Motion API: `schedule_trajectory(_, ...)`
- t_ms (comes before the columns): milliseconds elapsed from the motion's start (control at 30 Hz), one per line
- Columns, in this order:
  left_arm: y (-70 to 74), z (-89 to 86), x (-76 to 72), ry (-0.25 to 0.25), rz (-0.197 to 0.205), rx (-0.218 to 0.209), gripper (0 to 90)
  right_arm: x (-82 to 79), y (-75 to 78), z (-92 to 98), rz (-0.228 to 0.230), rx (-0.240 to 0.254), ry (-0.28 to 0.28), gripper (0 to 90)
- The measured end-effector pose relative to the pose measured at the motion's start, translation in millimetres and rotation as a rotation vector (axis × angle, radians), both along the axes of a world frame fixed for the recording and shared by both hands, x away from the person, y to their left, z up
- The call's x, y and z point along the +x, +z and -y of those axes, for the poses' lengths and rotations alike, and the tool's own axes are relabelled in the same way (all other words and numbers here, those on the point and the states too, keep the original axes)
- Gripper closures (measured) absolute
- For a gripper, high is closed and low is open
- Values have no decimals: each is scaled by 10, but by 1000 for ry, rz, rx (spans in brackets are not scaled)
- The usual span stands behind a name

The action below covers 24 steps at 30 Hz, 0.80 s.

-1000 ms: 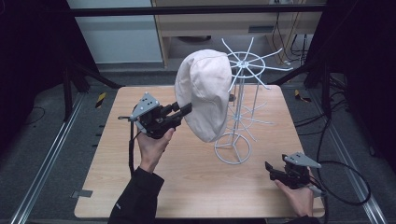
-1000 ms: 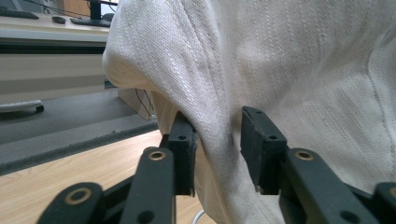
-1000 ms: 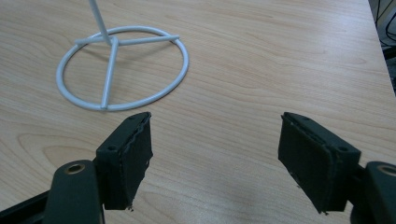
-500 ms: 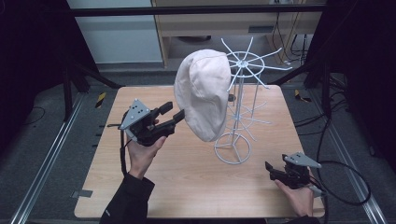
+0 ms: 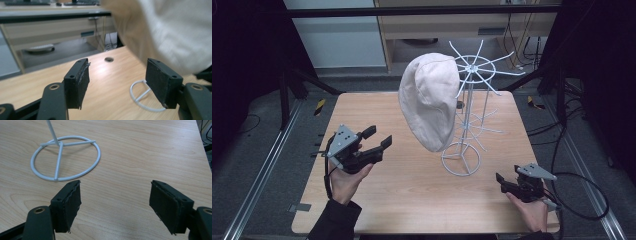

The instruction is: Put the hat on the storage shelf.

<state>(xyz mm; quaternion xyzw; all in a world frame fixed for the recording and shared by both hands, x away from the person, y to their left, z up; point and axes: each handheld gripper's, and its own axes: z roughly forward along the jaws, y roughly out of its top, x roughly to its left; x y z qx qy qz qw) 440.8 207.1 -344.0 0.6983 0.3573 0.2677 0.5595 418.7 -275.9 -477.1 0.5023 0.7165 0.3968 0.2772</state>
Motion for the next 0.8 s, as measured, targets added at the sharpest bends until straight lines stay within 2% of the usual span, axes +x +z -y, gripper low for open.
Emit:
schedule_trajectory(67,-97,-64,-12,24,-20,33,327,-3,3,-2,-3,6,0,250)
schedule_trajectory(100,-212,-123,-21,41,-44,43,319,2,-2,4,3,-3,0,245)
schedule_trajectory(133,-212,-123,-21,41,-44,43,311,2,-2,4,3,-3,0,245)
schedule_trajectory(200,-339,-176,-23,57,-65,71,303,-4,1,-2,-1,5,-4,241)
schedule_trajectory(233,-463,-232,-21,76,-87,92,289,0,-1,2,1,-2,-1,234)
schedule_trajectory(433,-816,-404,-40,125,-156,165,245,6,-7,0,-1,-7,-2,218)
schedule_trajectory(467,-816,-404,-40,125,-156,165,239,6,-7,0,-1,-7,-2,218)
schedule_trajectory(500,-906,-456,-40,143,-180,182,229,6,-9,-2,-6,-6,-6,214)
schedule_trajectory(633,-1043,-579,-44,177,-207,206,202,3,-16,-6,-8,-13,-6,208)
schedule_trajectory(800,-1160,-690,-38,216,-244,227,190,3,-27,-12,-15,-13,-4,204)
